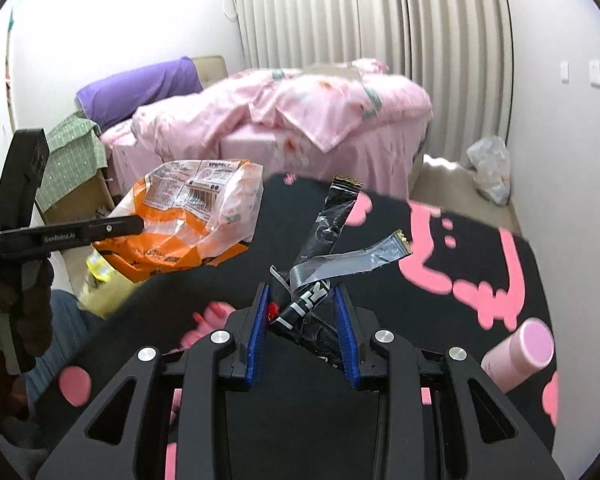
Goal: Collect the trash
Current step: 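Carry the chip bag and wrapper strips over the yellow bag and open both grippers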
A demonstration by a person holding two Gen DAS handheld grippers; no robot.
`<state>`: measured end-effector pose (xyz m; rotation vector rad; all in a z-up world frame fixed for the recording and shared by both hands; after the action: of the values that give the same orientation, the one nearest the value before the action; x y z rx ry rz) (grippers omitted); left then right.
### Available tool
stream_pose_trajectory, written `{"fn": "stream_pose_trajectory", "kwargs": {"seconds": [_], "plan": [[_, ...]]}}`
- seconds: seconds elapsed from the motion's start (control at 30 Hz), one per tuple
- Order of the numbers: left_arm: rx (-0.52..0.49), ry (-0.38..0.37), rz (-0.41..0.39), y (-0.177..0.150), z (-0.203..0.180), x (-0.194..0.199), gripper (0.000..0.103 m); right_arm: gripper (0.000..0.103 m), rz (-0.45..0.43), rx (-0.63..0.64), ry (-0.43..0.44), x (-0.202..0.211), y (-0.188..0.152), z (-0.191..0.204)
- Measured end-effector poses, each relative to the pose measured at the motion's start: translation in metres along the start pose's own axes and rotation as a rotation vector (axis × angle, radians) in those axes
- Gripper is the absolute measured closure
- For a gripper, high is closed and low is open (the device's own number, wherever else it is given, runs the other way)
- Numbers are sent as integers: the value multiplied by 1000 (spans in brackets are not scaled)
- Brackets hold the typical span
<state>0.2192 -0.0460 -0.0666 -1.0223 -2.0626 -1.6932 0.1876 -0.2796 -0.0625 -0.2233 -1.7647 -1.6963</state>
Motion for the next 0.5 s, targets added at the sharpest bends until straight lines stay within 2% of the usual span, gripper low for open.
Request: {"fn": "stream_pose_trajectory", "kwargs": {"seconds": [0.23,0.5], "plan": [[39,65,-100,11,42,49,80,72,-55,91,52,9,39,52],[92,149,-154,0,105,91,80,72,-56,189,116,-2,68,115]]}}
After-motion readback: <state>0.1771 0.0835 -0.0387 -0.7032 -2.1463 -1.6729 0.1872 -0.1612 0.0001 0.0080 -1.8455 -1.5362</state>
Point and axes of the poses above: each gripper's, at about its wrist camera, not at the fingertips, and x roughly against the way its jaws point, z to its left, y to its top, the point moved 7 cm from there along -x, roughly the way its jaws point
